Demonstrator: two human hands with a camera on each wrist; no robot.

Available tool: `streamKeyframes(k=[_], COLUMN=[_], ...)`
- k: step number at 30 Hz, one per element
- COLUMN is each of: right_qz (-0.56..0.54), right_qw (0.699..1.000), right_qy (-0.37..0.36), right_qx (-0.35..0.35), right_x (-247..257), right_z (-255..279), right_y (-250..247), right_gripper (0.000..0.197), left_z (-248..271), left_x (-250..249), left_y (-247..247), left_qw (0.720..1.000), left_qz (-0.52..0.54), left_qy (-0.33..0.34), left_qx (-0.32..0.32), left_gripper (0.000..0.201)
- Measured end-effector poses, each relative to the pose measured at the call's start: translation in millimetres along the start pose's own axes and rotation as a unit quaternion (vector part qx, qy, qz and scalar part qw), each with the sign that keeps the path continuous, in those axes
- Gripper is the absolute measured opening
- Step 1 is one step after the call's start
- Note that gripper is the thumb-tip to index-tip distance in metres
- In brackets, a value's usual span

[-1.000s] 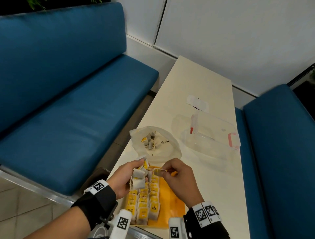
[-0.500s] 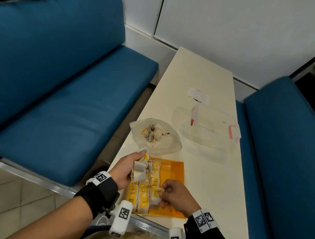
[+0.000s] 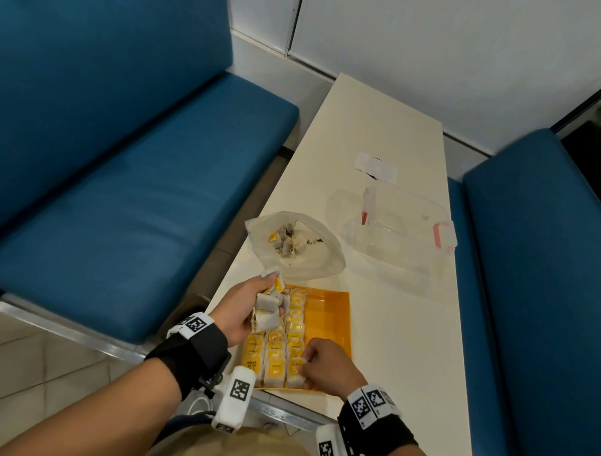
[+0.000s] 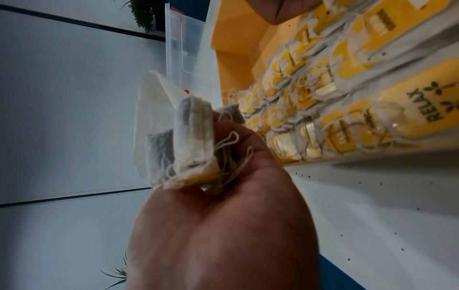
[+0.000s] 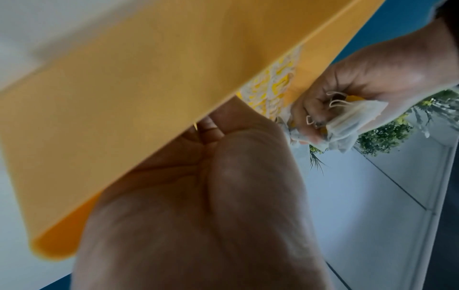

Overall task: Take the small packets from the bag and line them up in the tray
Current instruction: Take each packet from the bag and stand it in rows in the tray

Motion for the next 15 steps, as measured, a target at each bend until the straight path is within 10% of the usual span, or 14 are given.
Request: streamKeyframes(k=[15], right_qz=[0.040], right_qw=[0.997], right_qy=[-0.025], right_qx=[-0.067], right_x=[5.4], right_z=[8.7], right_y=[3.1], right_gripper=[0.020], left_z=[6.0], left_x=[-0.8], left_y=[1.6], left_qw=[1.000], left_qz=[0.006], left_qy=[0.005], left_qx=[0.003], left_gripper=[0.020])
Point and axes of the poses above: each hand's wrist, its own z-axis away from the middle knuckle, its own y-axis out of the palm, x = y × z, the point moved 6 cm from there along -z, towards the middle knuckle, and after that the axes turned 7 degrees about x, right-handed, at the moved point
